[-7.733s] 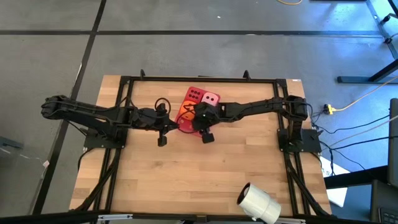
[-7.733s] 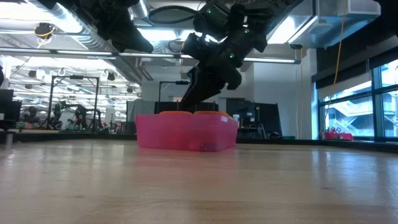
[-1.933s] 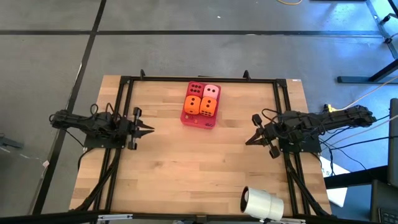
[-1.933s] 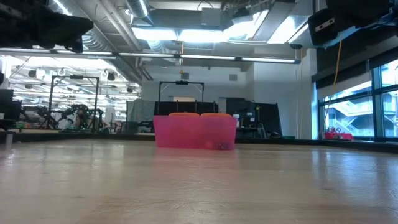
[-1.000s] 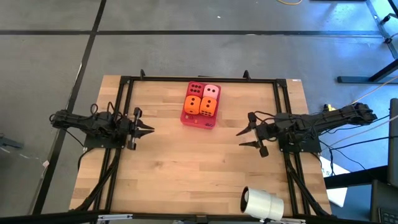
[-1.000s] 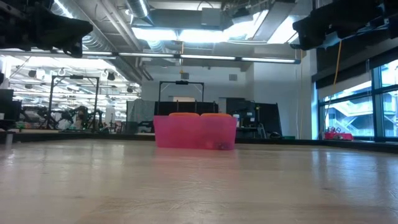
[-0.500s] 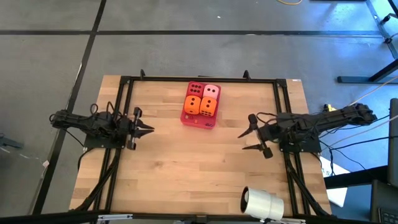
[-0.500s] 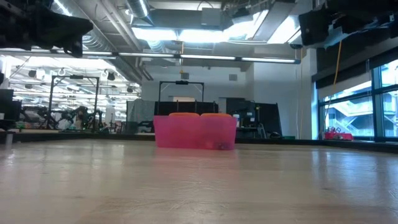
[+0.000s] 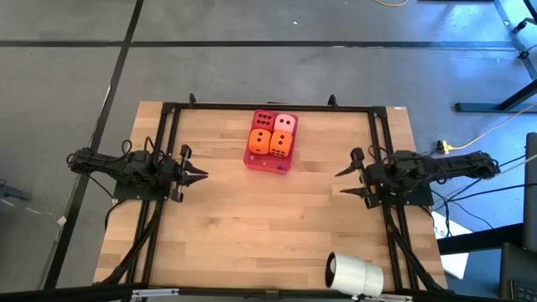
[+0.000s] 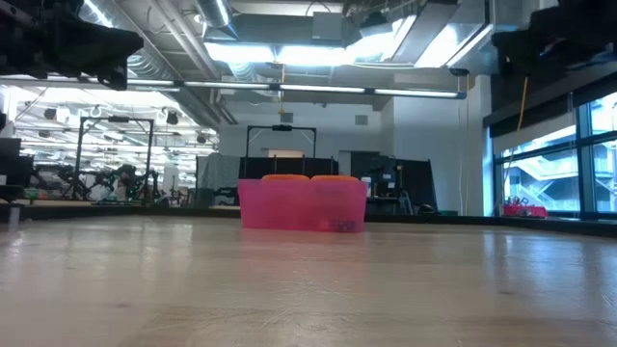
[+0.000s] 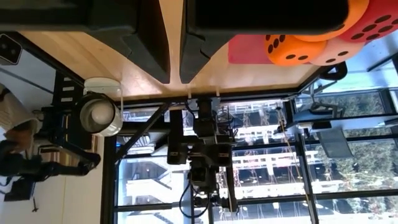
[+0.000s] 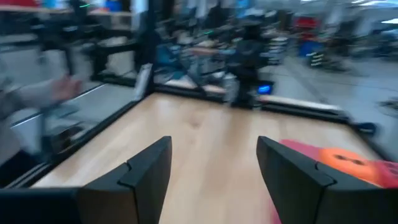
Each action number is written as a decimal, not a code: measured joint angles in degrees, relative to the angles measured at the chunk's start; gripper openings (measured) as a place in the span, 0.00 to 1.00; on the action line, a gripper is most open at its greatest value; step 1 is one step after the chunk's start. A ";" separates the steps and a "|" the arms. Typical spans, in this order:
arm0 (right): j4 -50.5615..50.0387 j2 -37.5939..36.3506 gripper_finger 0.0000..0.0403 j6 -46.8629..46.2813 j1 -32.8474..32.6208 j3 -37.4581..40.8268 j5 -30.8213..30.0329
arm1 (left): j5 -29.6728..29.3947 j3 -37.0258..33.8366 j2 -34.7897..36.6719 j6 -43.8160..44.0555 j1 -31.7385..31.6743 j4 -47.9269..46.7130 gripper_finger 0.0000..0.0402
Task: Pick & Place Dice
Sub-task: Return to Home Position
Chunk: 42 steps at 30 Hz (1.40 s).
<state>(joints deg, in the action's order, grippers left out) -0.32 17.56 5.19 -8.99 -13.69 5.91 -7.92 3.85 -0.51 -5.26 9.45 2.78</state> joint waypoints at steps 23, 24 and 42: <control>6.30 -9.61 0.58 -1.48 0.02 12.85 -9.36 | 0.07 0.01 -0.02 0.01 -0.02 0.00 0.08; 6.57 -9.61 0.58 -0.83 0.02 12.85 -9.40 | 0.07 0.01 -0.01 0.01 0.00 -0.01 0.08; 7.15 -9.57 0.58 1.29 0.00 12.83 -9.55 | 0.09 0.01 -0.01 0.01 -0.01 -0.01 0.08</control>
<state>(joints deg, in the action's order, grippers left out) 6.83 7.99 6.48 -8.99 -0.86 -3.64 -7.84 3.86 -0.52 -5.26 9.45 2.76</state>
